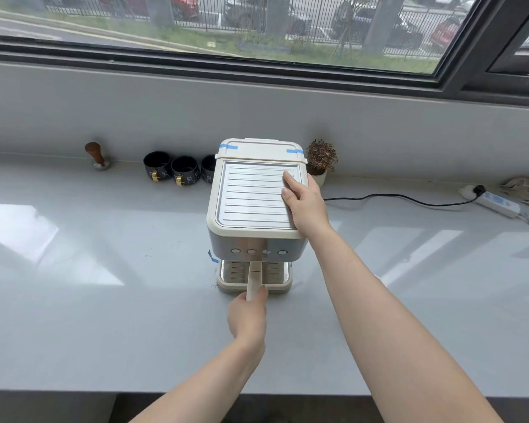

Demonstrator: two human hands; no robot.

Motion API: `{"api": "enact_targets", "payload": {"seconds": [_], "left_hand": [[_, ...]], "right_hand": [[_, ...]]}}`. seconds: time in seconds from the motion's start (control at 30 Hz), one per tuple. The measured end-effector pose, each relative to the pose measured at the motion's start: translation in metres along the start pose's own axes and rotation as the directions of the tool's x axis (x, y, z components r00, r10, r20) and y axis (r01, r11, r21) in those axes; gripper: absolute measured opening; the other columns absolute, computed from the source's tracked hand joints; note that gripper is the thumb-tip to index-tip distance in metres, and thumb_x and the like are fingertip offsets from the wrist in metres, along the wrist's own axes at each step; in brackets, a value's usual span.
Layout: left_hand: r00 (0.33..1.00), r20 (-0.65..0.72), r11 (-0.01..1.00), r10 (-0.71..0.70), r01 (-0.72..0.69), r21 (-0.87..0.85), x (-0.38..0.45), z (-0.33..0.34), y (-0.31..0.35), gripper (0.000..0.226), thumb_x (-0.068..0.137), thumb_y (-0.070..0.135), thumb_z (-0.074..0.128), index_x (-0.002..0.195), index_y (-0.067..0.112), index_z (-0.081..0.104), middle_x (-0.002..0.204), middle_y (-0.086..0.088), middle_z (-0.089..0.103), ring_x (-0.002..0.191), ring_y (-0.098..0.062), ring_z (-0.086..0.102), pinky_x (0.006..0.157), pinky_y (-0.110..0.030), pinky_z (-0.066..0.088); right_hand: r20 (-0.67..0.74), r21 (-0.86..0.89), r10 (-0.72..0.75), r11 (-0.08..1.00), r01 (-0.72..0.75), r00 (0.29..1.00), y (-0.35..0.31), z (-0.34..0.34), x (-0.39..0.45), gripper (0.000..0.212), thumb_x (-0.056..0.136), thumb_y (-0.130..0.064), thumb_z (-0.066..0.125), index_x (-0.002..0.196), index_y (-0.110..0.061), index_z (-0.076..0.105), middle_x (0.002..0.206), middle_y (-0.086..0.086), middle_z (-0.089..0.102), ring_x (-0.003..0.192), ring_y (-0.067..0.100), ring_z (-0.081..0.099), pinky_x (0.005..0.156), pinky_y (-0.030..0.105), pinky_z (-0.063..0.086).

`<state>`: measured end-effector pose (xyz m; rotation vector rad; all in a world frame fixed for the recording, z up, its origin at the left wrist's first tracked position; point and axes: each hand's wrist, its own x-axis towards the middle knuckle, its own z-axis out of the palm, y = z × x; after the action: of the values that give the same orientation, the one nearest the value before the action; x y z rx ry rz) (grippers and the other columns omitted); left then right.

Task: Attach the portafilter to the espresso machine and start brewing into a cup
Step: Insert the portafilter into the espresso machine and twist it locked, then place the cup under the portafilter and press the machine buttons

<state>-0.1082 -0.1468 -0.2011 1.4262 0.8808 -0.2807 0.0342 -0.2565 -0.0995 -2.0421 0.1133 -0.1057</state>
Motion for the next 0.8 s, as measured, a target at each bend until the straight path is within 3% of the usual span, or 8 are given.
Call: {"api": "enact_targets", "payload": {"seconds": [0.23,0.4,0.47,0.53,0.6,0.67,0.73,0.8], "left_hand": [[1.0,-0.013,1.0,0.004,-0.003,0.007,-0.004,0.004,0.001,0.027,0.082,0.031,0.059,0.067,0.011,0.051,0.055,-0.002,0.045,0.044,-0.022,0.033,0.049,-0.028,0.027],[0.976,0.205,0.984,0.073,-0.104,0.146,-0.009,-0.012,0.013,0.03,0.091,0.039,0.05,0.084,0.01,0.049,0.065,-0.006,0.047,0.041,-0.019,0.042,0.039,-0.023,0.032],[0.965,0.241,0.96,0.103,-0.16,0.231,-0.007,-0.025,0.022,0.028,0.092,0.04,0.042,0.093,0.014,0.052,0.081,-0.007,0.053,0.062,-0.026,0.056,0.043,-0.026,0.044],[0.961,0.153,0.931,0.23,-0.263,0.252,0.002,-0.05,0.038,0.031,0.09,0.038,0.036,0.103,0.015,0.052,0.101,-0.008,0.057,0.092,-0.031,0.059,0.066,-0.036,0.054],[0.896,0.0,0.856,0.445,-0.425,0.293,0.012,-0.078,0.064,0.038,0.086,0.036,0.034,0.113,0.015,0.051,0.116,-0.009,0.057,0.106,-0.03,0.055,0.091,-0.05,0.049],[0.742,-0.044,0.702,0.669,-0.612,0.364,0.017,-0.097,0.096,0.033,0.093,0.024,0.037,0.121,0.014,0.051,0.123,-0.009,0.054,0.108,-0.029,0.053,0.097,-0.049,0.043],[0.601,0.039,0.525,0.799,-0.726,0.444,0.016,-0.101,0.127,0.033,0.096,0.017,0.039,0.126,0.014,0.05,0.126,-0.008,0.054,0.11,-0.026,0.052,0.094,-0.04,0.04],[0.567,0.162,0.444,0.807,-0.765,0.466,0.014,-0.091,0.146,0.036,0.097,0.02,0.04,0.133,0.018,0.046,0.135,-0.004,0.049,0.118,-0.023,0.05,0.091,-0.036,0.037]], "right_hand": [[-0.002,0.0,0.012,1.0,-0.012,1.0,-0.002,0.001,-0.003,0.041,0.096,-0.023,0.048,0.137,-0.023,0.05,0.156,-0.003,0.027,0.139,0.015,0.033,0.103,0.02,0.023],[-0.035,0.001,0.018,1.0,-0.018,0.999,-0.007,-0.003,-0.008,0.041,0.095,-0.024,0.05,0.136,-0.021,0.052,0.154,-0.002,0.033,0.136,0.017,0.039,0.103,0.021,0.027],[-0.047,0.007,0.026,1.0,-0.025,0.999,-0.008,-0.004,-0.013,0.04,0.095,-0.023,0.05,0.134,-0.02,0.054,0.153,-0.001,0.035,0.135,0.017,0.04,0.106,0.022,0.029],[-0.01,0.037,0.015,0.999,-0.014,1.0,-0.008,-0.008,-0.021,0.038,0.094,-0.023,0.05,0.132,-0.021,0.056,0.152,-0.001,0.038,0.135,0.017,0.042,0.112,0.032,0.033],[0.031,0.129,0.018,0.991,-0.022,0.999,-0.001,-0.022,-0.037,0.035,0.094,-0.025,0.051,0.127,-0.025,0.06,0.142,-0.005,0.05,0.126,0.012,0.051,0.106,0.032,0.042],[0.037,0.189,0.057,0.98,-0.063,0.998,0.016,-0.044,-0.06,0.033,0.094,-0.024,0.053,0.126,-0.024,0.06,0.127,-0.008,0.061,0.11,0.004,0.058,0.09,0.017,0.047],[-0.091,0.052,0.173,0.984,-0.169,0.981,0.056,-0.066,-0.081,0.036,0.093,-0.02,0.053,0.129,-0.017,0.056,0.126,-0.002,0.061,0.105,0.01,0.059,0.086,0.019,0.045],[-0.267,-0.176,0.326,0.909,-0.378,0.907,0.102,-0.089,-0.101,0.04,0.092,-0.018,0.051,0.131,-0.012,0.051,0.136,0.007,0.054,0.117,0.022,0.054,0.095,0.033,0.041]]}}
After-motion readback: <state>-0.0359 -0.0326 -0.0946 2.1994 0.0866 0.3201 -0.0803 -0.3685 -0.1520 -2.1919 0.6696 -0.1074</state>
